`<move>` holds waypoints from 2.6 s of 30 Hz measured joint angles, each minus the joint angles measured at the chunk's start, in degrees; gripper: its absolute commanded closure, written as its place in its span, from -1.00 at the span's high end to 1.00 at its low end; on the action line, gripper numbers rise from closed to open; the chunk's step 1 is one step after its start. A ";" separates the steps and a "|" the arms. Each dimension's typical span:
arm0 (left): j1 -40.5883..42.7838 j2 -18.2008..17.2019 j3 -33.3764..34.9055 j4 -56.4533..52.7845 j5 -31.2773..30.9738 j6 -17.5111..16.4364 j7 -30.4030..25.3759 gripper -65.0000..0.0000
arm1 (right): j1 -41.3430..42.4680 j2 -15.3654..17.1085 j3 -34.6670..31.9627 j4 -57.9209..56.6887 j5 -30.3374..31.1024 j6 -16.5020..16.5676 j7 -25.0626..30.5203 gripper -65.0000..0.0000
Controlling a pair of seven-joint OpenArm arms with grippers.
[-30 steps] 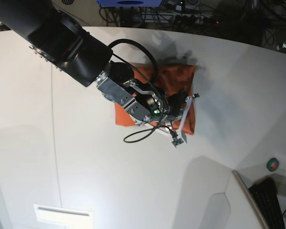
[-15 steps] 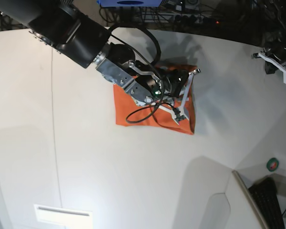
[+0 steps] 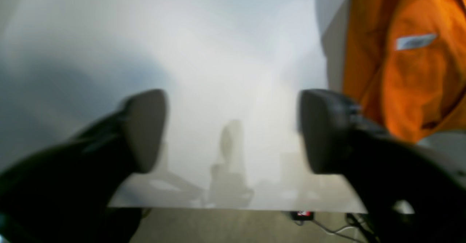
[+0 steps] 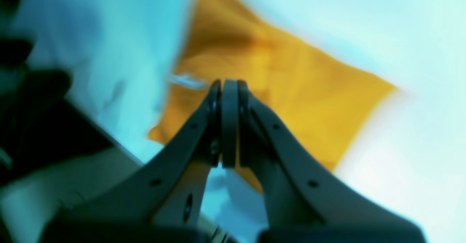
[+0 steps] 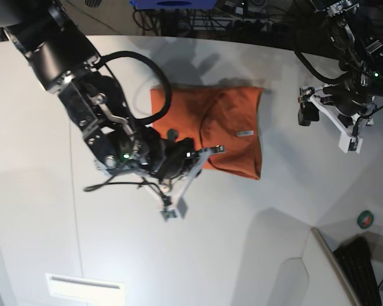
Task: Layout the t-shirt on the table in an organized manner, then fold the t-shirt properly
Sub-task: 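Release the shirt with the right gripper and move the left gripper to the shirt, then grasp the folded shirt edge with the left gripper and drag it toward the right gripper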
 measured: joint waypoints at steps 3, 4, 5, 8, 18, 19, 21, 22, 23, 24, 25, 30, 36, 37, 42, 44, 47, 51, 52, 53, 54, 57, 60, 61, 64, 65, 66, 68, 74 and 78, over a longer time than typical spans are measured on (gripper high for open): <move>-0.04 2.95 3.74 -0.94 0.22 0.00 0.92 0.79 | -2.62 2.14 4.44 4.20 0.68 0.02 -2.58 -1.00; -0.59 3.67 5.11 -1.75 -0.02 -0.02 0.85 0.79 | -3.10 2.34 5.44 5.11 0.74 0.04 -2.64 -1.00; -1.27 4.04 6.29 -2.64 -0.24 -0.02 0.63 0.79 | -3.30 2.69 5.99 5.66 0.96 0.07 -2.29 -1.00; -3.34 4.37 7.93 -6.34 -0.20 0.00 0.04 0.79 | -4.35 4.66 7.58 6.16 0.90 0.26 -1.81 -1.00; -9.66 5.31 8.02 -23.02 0.42 0.22 -0.57 0.78 | -9.40 5.33 13.27 6.08 0.83 0.26 -1.84 -1.00; -9.88 5.33 8.20 -24.17 0.44 1.75 -1.79 0.78 | -9.66 5.66 13.55 6.08 0.94 0.85 -1.90 -1.00; -9.88 5.42 8.48 -26.12 0.02 5.62 -5.44 0.78 | -10.16 6.19 14.14 6.08 1.09 3.65 -2.16 -1.00; -9.92 5.35 8.50 -26.91 -0.50 6.91 -6.58 0.78 | -10.40 6.27 14.80 6.08 0.92 4.72 -2.14 -1.00; -10.08 5.27 8.90 -27.82 -1.18 7.56 -7.02 0.78 | -10.64 6.25 16.15 6.08 1.18 6.10 -2.12 -1.00; -10.38 5.01 9.90 -28.70 -1.22 7.56 -7.89 0.77 | -11.08 6.14 17.90 6.10 1.31 6.47 -2.10 -1.00; -10.54 4.59 11.21 -29.24 -1.22 7.58 -8.74 0.72 | -11.50 6.10 19.43 6.10 0.90 6.71 -1.88 -1.00; -10.23 4.87 15.26 -30.45 -0.79 7.61 -9.29 -0.57 | -12.33 6.32 23.26 6.12 0.92 6.75 -2.12 -1.00; -12.59 1.14 23.63 -30.95 0.07 8.09 -6.25 -1.00 | -12.46 9.51 24.24 6.14 0.76 6.78 -2.05 -1.00; -13.38 -0.76 27.36 -30.99 0.28 8.24 -5.86 -1.00 | -12.41 9.88 24.24 6.12 0.74 6.78 -2.08 -1.00; -19.78 -12.59 53.70 -30.97 -0.07 8.00 -4.68 -1.00 | -12.46 11.47 24.85 6.14 1.05 6.88 -2.14 -1.00; -23.30 -16.09 63.91 -30.91 0.02 7.82 -4.57 -1.00 | -12.59 11.47 27.32 5.99 0.94 6.93 -2.08 -1.00; -30.29 -20.22 79.28 -30.67 -0.35 7.74 -5.01 -1.00 | -13.16 11.61 30.73 5.81 0.79 6.93 -1.62 -1.00; -37.59 -21.24 92.52 -30.95 -0.09 7.67 -11.76 -1.00 | -13.40 11.56 32.09 4.92 0.92 6.95 -1.60 -1.00; -38.91 -21.18 94.99 -30.93 0.17 7.74 -13.42 -1.00 | -13.46 11.45 32.09 4.28 1.03 6.99 -1.53 -1.00; -40.04 -20.76 96.91 -30.93 0.11 7.74 -14.38 -1.00 | -13.75 11.47 32.06 3.52 0.92 6.97 -1.51 -1.00; -41.03 -20.22 98.73 -30.93 0.02 7.72 -15.61 -1.00 | -14.08 11.45 32.09 2.64 0.90 6.95 -1.62 -1.00; -43.74 -16.96 103.27 -32.46 -0.07 7.58 -18.25 -1.00 | -14.75 11.47 32.09 -0.59 0.92 6.91 -2.08 -1.00; -45.18 -12.09 105.90 -37.57 -0.07 7.61 -18.75 -1.00 | -15.39 11.45 32.09 -1.90 0.74 6.91 -1.66 -1.00; -45.38 -10.91 106.47 -39.28 0.00 7.61 -19.04 -1.00 | -15.87 11.47 32.11 -1.90 0.81 6.95 -0.74 -1.00; -45.57 -9.40 106.86 -42.69 -0.11 7.58 -21.24 -1.00 | -17.68 11.45 32.11 -1.92 0.72 6.93 2.78 -1.00; -45.59 -9.46 106.86 -43.10 -0.22 7.58 -21.90 -1.00 | -18.21 11.43 32.11 -1.92 0.76 6.93 3.74 -1.00; -45.62 -9.51 106.86 -43.15 -0.15 7.58 -21.86 -1.00 | -18.56 11.43 32.11 -1.92 0.85 6.93 4.42 -1.00; -45.62 -9.44 106.86 -43.15 -0.17 7.58 -21.66 -1.00 | -18.78 11.43 32.11 -2.05 0.87 6.93 5.07 -1.00; -45.59 -9.62 106.86 -42.18 0.02 7.58 -21.46 -1.00 | -17.84 11.43 31.95 -5.46 0.70 6.93 5.20 -1.00; -45.66 -9.75 106.86 -40.50 -0.02 7.58 -20.81 -0.87 | -17.22 11.37 31.95 -6.27 0.70 6.93 5.16 -1.00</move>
